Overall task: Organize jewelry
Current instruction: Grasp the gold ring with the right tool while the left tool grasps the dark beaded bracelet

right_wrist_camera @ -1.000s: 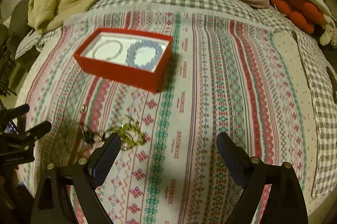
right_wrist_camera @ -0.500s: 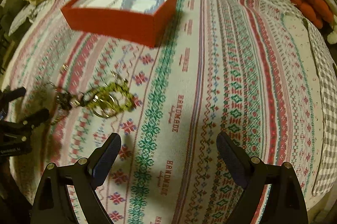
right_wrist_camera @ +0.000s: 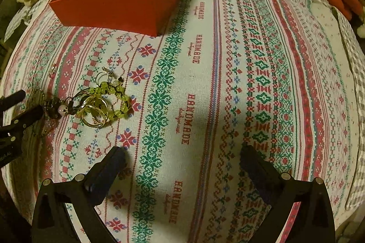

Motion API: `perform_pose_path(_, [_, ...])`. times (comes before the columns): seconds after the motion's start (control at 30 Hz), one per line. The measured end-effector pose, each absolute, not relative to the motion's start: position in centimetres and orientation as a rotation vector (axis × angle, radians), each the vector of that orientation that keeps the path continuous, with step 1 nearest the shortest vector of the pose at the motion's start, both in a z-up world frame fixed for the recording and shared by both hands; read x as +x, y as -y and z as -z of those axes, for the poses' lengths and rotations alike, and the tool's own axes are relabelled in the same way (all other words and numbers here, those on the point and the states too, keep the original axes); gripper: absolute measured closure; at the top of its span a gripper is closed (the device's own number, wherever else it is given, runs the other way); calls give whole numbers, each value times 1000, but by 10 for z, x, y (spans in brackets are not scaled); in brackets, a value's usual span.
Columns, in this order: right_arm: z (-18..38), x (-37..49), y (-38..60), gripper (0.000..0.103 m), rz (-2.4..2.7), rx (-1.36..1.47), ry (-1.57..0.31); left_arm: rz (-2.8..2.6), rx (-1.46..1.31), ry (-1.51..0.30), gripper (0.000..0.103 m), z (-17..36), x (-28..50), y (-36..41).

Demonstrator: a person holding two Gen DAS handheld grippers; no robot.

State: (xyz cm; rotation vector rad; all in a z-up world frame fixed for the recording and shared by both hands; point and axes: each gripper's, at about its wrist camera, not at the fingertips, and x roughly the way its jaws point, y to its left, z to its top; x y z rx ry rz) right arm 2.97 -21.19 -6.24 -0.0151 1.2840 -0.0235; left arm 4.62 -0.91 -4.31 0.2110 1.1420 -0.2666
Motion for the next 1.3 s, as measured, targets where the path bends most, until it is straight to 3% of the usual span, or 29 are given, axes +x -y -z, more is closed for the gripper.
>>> perform_pose_path(0.13, [54,35,210,4,-40,30,-1262,309,179,-1152,92,41,47,9])
perform_pose_path(0.23, [46,34,200,6,-89,18,-1236,327,167,-1161,98,42,46,10])
perform_pose_path(0.57, [36,32,173,43,-177,-16,-1194,337,114,-1161,98,34,46,6])
perform_pose_path(1.3, [40,53,142,79,-218,-54,-1179,334,98,-1151,99,26,47,-3])
